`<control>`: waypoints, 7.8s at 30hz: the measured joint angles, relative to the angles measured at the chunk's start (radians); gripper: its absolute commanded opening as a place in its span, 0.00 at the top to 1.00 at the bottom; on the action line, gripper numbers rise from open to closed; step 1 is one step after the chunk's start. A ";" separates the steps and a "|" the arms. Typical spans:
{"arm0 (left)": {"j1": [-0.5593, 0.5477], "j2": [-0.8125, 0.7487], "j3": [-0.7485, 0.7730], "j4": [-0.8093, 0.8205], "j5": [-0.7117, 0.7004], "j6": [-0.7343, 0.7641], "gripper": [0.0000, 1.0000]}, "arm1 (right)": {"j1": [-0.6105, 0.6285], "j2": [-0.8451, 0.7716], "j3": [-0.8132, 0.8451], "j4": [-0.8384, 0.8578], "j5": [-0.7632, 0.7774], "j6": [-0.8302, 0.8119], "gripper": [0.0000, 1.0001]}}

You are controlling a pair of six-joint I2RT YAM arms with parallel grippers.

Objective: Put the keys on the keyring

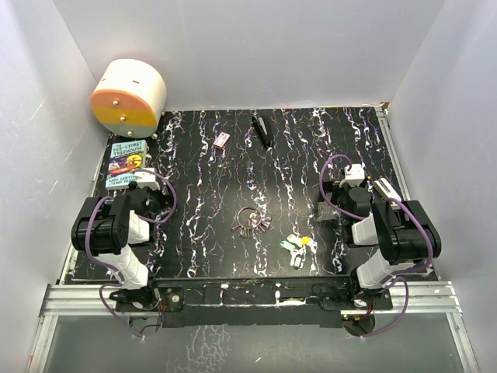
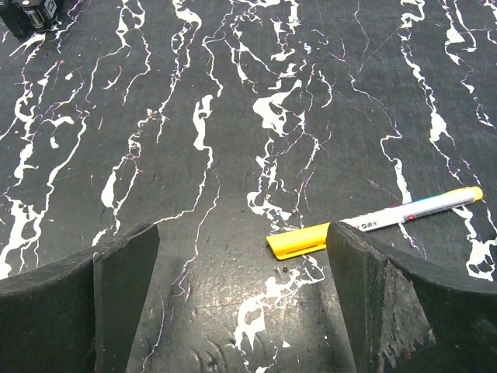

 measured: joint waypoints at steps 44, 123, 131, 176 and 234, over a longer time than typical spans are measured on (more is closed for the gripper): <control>-0.407 -0.085 0.779 -1.135 0.449 0.206 0.13 | 0.191 -0.349 0.430 -1.175 -0.037 0.195 0.28; -1.027 0.034 0.238 -0.024 0.158 0.044 0.51 | 0.121 -0.720 0.343 -1.341 0.222 0.549 0.50; -1.057 0.135 0.216 0.095 0.138 0.025 0.50 | 0.121 -0.713 0.333 -1.341 0.222 0.555 0.50; -1.180 0.418 0.333 0.287 -0.020 0.018 0.49 | 0.121 -0.684 0.286 -1.331 0.215 0.571 0.53; -1.196 0.457 0.341 0.342 -0.160 0.103 1.00 | 0.121 -0.680 0.265 -1.318 0.218 0.550 0.59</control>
